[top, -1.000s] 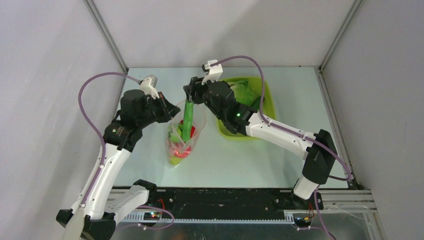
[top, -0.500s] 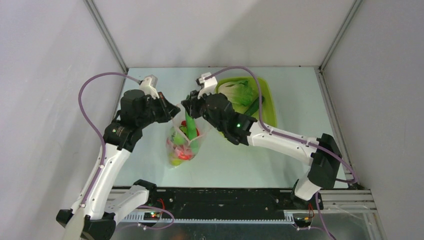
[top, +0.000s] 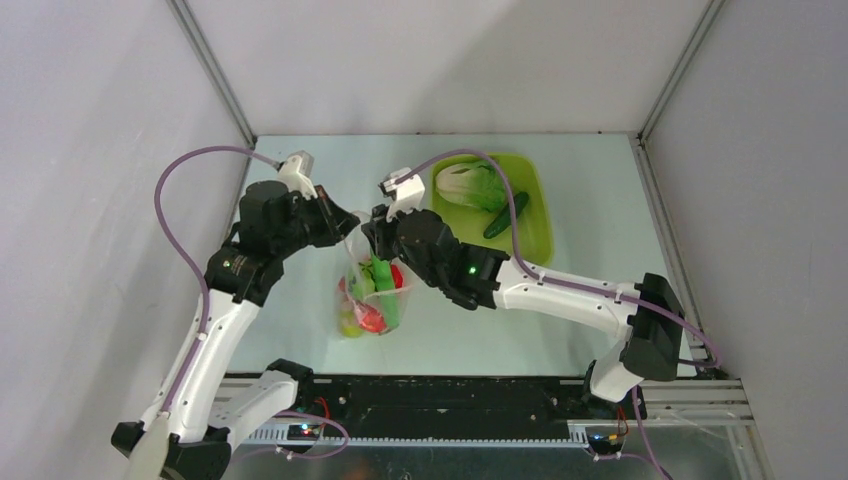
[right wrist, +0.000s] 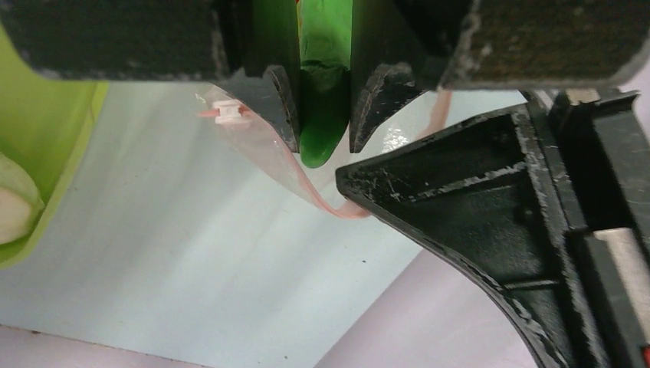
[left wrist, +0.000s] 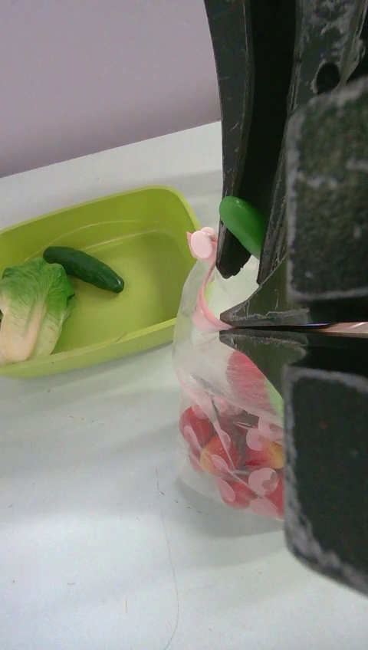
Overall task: Place the food in the zip-top bag and seal the zipper
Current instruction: Adjust the fake vegetable in the zipper food storage bag.
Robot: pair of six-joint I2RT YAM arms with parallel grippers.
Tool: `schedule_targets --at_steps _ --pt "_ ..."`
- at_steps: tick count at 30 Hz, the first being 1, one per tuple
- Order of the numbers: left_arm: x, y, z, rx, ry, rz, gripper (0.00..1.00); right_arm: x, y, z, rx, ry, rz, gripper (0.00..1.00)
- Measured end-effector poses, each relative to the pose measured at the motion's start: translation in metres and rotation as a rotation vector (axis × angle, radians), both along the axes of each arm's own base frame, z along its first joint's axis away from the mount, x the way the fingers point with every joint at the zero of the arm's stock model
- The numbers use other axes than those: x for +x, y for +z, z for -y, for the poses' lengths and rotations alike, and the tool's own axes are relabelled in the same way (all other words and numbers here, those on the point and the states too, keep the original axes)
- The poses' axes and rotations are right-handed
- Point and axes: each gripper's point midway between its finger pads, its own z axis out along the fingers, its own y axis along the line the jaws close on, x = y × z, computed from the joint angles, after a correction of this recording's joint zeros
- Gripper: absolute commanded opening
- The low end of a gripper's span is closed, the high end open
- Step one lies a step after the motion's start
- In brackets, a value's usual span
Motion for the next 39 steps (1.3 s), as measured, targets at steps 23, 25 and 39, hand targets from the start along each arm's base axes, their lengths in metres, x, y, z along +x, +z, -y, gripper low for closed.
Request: schedule_targets --at_steps 23,25,39 --pt "-0.014 -0.002 0.014 -0.036 -0.095 -0.022 0.0 0.012 -0.063 -0.006 -0.211 -0.112 -0.105 0.27" --pt "-0.013 0.0 0.015 -0.041 -0.1 -0.012 0.0 0.015 -0.061 0.0 -0.221 -0.152 -0.118 0.38" --pt "-0.014 0.016 0.02 -0.07 -0.13 0.052 0.0 0.009 -0.059 0.059 -0.338 -0.257 -0.183 0.57"
